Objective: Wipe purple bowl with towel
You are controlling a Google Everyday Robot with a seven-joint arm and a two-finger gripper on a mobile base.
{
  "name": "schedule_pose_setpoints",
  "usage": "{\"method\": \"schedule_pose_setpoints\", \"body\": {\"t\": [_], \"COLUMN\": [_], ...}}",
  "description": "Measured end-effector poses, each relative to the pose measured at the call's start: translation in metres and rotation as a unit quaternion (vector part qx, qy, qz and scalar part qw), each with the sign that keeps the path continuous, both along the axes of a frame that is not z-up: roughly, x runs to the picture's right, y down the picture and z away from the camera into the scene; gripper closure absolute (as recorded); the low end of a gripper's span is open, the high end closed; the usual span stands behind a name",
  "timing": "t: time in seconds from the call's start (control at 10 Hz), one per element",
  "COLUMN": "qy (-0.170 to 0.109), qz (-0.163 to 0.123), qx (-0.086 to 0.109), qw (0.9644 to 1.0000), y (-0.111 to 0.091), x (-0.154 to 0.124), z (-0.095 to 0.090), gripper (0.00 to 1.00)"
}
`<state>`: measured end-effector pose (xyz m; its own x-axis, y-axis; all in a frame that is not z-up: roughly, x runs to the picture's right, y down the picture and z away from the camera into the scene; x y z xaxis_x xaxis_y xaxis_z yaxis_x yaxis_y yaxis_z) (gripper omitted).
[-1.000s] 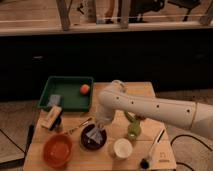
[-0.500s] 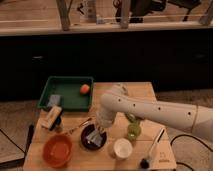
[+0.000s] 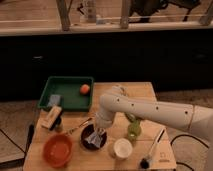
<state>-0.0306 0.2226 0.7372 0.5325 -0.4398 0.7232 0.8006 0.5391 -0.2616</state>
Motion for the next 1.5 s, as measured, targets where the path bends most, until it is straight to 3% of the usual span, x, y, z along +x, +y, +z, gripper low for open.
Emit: {"method": "schedule_pose_setpoints", "body": {"t": [0.5, 1.0, 1.3, 1.5], "qy": [-0.002, -0.044, -0.089, -0.102], "qz": [0.005, -0.023, -0.053, -0.065], "qx": [0.021, 0.033, 0.023, 0.016], "qw": [0.9998, 0.9982, 0.9944, 0.9926], "y": [-0.019, -0.029, -0.011, 0.006], "x": [-0.004, -0.049, -0.059, -0.056], "z": [-0.005, -0.006, -0.019, -0.031], "gripper": [0.96, 0.96, 0.96, 0.96]}}
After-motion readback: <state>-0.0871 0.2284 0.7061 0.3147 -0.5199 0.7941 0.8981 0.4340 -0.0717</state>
